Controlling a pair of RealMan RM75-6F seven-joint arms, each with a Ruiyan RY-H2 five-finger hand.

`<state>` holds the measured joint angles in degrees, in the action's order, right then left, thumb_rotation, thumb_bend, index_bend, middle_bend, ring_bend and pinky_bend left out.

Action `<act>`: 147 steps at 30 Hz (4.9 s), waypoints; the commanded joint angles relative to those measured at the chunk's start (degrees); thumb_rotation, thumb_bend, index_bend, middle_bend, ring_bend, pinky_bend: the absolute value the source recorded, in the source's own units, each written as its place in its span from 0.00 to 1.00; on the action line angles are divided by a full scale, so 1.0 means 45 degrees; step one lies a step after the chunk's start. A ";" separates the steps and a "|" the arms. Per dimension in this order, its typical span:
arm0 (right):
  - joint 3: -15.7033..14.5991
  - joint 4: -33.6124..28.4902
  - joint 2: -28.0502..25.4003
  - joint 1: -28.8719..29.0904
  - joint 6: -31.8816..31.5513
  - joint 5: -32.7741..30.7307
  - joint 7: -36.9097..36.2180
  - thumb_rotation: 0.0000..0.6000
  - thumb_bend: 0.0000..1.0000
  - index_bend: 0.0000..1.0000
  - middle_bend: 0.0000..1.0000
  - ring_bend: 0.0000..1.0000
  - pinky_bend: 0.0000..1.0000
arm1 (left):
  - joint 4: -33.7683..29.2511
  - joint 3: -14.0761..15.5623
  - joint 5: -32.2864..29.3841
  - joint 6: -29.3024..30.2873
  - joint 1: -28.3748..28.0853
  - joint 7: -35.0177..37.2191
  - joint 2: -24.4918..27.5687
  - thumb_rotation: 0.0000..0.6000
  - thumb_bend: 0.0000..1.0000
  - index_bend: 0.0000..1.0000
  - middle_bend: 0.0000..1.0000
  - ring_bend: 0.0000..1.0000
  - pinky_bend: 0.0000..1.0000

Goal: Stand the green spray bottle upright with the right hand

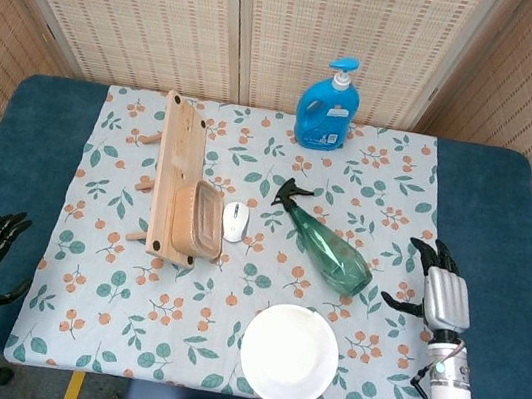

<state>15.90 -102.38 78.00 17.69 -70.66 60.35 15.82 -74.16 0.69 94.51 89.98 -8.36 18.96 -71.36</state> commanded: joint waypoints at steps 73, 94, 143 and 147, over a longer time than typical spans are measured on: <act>0.5614 1.6822 1.1557 1.2386 0.2592 -0.9745 0.4617 1.00 0.00 0.10 0.37 0.08 0.00 | 0.0948 0.0026 -0.0279 -0.0283 -0.0054 0.2045 0.0003 1.00 0.29 0.00 0.00 0.00 0.00; 0.4626 1.7152 1.1557 1.2726 0.2323 -1.0329 0.4067 1.00 0.17 0.15 0.51 0.23 0.00 | 0.1617 -0.0376 -0.0861 -0.0253 -0.0006 0.3217 -0.0195 1.00 0.26 0.01 0.00 0.00 0.00; 0.3662 0.5434 0.7021 0.8361 -0.2801 -0.4677 0.4236 1.00 0.24 0.20 0.54 0.26 0.01 | 0.1400 -0.0155 -0.0481 -0.0233 -0.0011 0.3090 -0.0102 1.00 0.26 0.01 0.00 0.00 0.00; 0.3386 0.4982 0.6789 0.7964 -0.2807 -0.4004 0.3608 1.00 0.24 0.21 0.54 0.26 0.01 | 0.1373 -0.0123 -0.0412 -0.0183 -0.0009 0.3063 -0.0085 1.00 0.26 0.01 0.00 0.00 0.00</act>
<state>31.91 -78.94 109.24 54.50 -83.09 41.10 33.30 -67.97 0.12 92.65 89.15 -8.40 32.75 -71.75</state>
